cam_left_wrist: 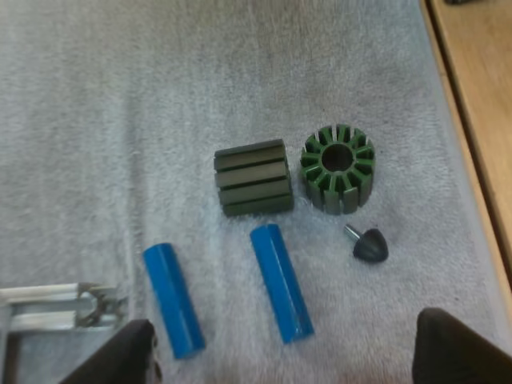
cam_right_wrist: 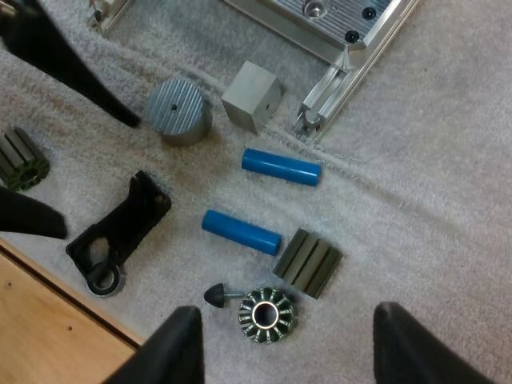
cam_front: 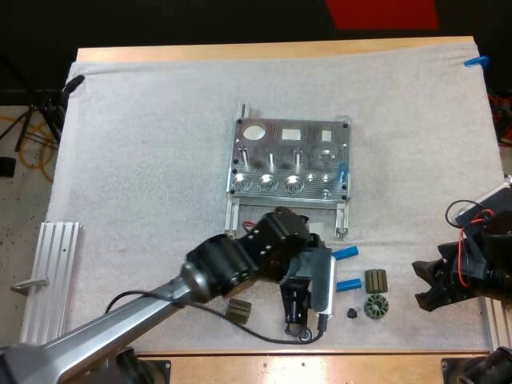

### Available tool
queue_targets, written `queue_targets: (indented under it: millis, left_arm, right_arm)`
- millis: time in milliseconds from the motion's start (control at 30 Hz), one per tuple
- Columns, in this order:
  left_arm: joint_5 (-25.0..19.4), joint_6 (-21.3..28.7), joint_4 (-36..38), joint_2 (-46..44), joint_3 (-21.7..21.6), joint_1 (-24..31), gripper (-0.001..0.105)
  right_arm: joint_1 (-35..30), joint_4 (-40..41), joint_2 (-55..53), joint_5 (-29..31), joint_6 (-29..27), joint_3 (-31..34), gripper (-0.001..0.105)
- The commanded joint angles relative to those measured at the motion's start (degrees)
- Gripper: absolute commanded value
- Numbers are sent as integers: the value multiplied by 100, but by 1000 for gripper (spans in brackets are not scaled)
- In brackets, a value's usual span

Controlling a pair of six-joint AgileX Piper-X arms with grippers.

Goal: Load cells from right to left

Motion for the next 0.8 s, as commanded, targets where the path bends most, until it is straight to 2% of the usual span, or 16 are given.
queue_targets:
  millis: [0,267,600,700,767]
  left_arm:
    - [11,14,-161,114,-27,-32,65]
    - [-8,14,-360,949,-27,-41,65]
    - [56,41,-403,1351,-27,-245,65]
    - [-213,57,-520,1489,-15,-397,65]
    - [-596,57,-620,1625,-15,-466,65]
  right_arm:
    - [3,-34,-32,-55,-98,0,47]
    - [3,-34,-32,-47,-150,0,47]
    - [3,-34,-32,-47,-150,0,47]
    - [3,-63,-32,-47,-150,0,47]
    - [3,-104,-32,-47,-150,0,47]
